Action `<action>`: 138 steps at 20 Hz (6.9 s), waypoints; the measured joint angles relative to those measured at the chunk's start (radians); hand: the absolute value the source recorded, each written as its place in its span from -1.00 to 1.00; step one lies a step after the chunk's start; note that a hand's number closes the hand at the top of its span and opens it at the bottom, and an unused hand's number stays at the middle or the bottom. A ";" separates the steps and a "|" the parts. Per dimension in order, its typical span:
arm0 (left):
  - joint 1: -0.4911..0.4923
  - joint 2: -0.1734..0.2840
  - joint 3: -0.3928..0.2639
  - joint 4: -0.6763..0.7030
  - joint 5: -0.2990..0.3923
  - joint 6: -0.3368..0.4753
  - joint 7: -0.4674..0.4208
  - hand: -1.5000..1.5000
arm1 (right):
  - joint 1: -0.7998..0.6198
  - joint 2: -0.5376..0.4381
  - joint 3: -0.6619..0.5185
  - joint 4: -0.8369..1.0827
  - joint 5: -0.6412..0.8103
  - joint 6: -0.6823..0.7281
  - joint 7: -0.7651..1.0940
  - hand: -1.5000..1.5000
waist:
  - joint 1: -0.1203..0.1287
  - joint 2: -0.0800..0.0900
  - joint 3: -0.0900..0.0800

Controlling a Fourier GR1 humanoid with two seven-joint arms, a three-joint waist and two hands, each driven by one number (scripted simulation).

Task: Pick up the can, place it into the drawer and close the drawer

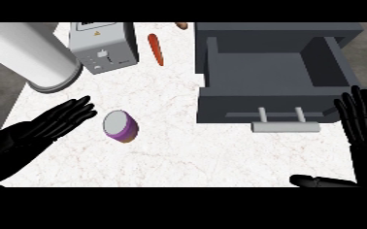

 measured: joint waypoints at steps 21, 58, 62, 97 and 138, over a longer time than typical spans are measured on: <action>-0.123 -0.168 0.048 0.305 -0.302 -0.107 -0.129 -1.00 | 0.064 0.039 -0.074 0.007 -0.010 0.094 -0.063 -1.00 | -0.002 0.001 0.000; -0.370 -0.108 0.011 1.175 -0.850 0.097 -0.836 -1.00 | 0.034 0.094 -0.089 0.025 0.052 0.133 -0.077 -1.00 | -0.008 0.003 -0.001; -0.397 -0.096 0.004 1.255 -0.859 0.114 -0.866 -1.00 | 0.042 0.091 -0.099 0.011 0.039 0.142 -0.071 -1.00 | -0.009 0.003 -0.001; -0.575 -0.232 -0.070 1.548 -0.913 0.225 -0.986 1.00 | 0.061 0.095 -0.123 -0.067 -0.007 0.167 -0.012 -1.00 | -0.010 0.002 0.000; -0.471 -0.441 -0.027 0.565 -0.624 0.825 -0.200 1.00 | 0.138 0.107 -0.199 -0.144 -0.078 0.197 -0.018 -1.00 | 0.002 -0.003 0.000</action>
